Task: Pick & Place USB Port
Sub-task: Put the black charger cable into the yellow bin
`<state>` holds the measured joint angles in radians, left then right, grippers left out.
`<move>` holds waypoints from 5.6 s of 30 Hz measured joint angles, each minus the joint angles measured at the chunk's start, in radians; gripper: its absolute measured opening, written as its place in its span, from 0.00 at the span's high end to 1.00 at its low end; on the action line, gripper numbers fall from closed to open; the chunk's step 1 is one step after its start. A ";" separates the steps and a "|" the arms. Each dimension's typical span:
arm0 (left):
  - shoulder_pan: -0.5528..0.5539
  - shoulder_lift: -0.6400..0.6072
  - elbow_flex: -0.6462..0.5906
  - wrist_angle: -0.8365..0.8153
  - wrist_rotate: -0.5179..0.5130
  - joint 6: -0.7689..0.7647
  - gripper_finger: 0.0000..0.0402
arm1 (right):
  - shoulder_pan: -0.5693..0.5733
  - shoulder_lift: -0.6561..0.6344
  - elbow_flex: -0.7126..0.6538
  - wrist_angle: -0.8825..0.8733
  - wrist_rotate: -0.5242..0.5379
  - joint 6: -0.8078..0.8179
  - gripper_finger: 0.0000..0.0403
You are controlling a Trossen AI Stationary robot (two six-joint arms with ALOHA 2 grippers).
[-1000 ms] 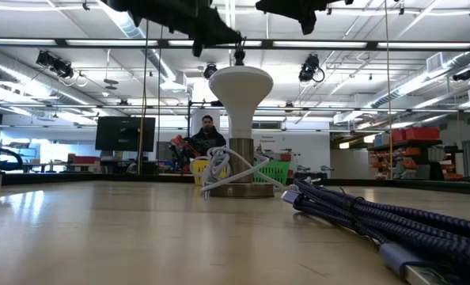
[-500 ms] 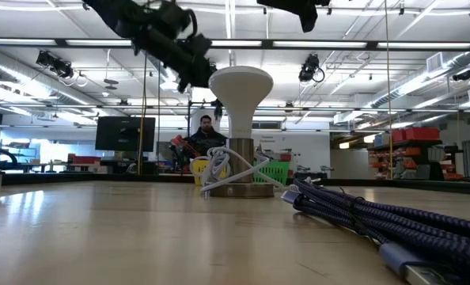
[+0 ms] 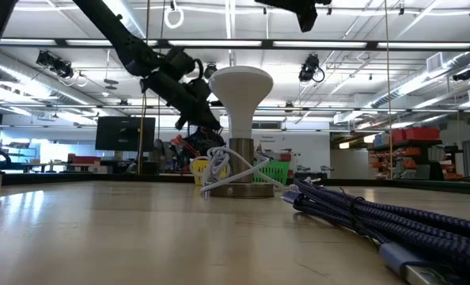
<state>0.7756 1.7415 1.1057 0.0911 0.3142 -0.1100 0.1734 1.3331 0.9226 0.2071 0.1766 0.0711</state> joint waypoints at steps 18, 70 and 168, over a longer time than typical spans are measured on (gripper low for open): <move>0.018 0.079 0.000 0.017 -0.019 -0.080 0.88 | -0.002 0.058 0.000 0.070 0.025 0.014 0.73; -0.775 -0.588 -0.001 -0.689 -0.325 0.015 0.68 | 0.712 0.097 0.000 -0.350 0.222 1.029 0.84; -0.900 -0.555 0.003 -0.308 -0.459 0.177 0.68 | 0.182 -0.064 -0.001 -0.161 0.225 0.199 0.96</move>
<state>-0.1246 1.1861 1.1088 -0.2168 -0.1452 0.0666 0.3555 1.2693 0.9218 0.0464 0.4017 0.2705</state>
